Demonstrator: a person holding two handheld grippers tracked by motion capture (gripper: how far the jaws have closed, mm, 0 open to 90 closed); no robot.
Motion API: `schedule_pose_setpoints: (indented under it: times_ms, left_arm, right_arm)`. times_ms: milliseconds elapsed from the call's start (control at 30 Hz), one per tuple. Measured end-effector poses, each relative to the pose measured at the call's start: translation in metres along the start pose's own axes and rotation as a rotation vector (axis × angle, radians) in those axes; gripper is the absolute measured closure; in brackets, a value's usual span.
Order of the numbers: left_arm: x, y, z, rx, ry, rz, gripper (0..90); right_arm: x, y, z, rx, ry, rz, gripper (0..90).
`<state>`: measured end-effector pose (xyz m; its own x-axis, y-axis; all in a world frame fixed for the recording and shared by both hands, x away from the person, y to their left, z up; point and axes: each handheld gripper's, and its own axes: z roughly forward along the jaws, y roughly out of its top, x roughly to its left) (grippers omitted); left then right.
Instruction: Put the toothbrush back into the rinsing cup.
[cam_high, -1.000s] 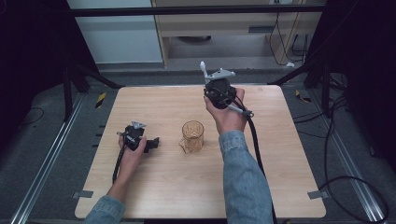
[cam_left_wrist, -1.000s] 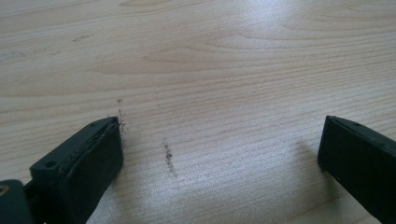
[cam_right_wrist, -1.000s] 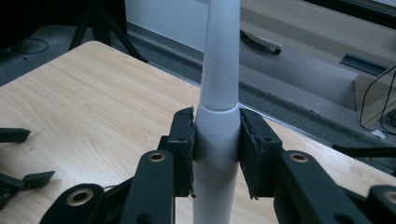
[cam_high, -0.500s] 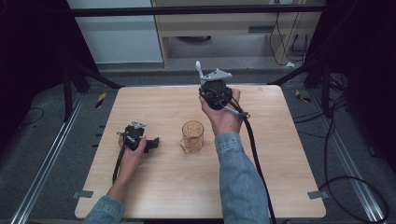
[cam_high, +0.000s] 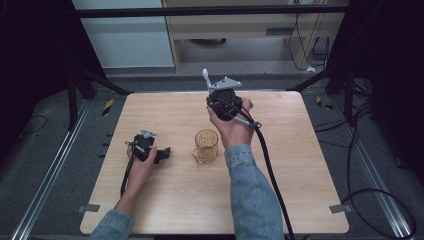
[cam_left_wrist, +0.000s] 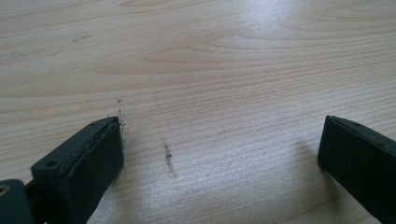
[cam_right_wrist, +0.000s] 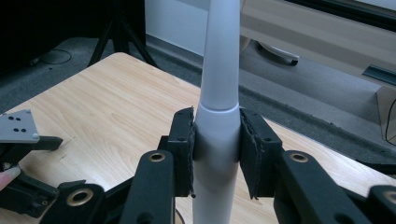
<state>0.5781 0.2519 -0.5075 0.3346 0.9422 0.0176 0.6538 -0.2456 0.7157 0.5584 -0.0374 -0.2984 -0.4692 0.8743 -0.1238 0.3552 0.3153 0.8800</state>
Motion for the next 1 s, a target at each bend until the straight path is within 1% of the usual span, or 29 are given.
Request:
schedule_pose_setpoints:
  times_ms: [33, 333, 467, 667, 1000]
  left_arm:
    - [0.0, 0.0, 0.0, 0.0, 0.0, 0.0, 0.0]
    - [0.0, 0.0, 0.0, 0.0, 0.0, -0.001, 0.0]
    - [0.0, 0.0, 0.0, 0.003, -0.001, 0.003, 0.0]
    - [0.0, 0.0, 0.0, 0.003, -0.001, 0.003, 0.0]
    - [0.0, 0.0, 0.0, 0.003, 0.0, 0.005, 0.0]
  right_arm:
    - [0.001, 0.0, 0.0, 0.001, 0.001, 0.005, 67.7]
    - [0.007, -0.002, 0.004, 0.005, 0.019, -0.004, 67.7]
    - [0.008, -0.003, 0.004, 0.004, 0.021, -0.01, 67.6]
    - [0.01, -0.005, 0.004, 0.004, 0.031, -0.001, 67.7]
    - [0.014, -0.007, 0.007, 0.009, 0.044, -0.006, 67.7]
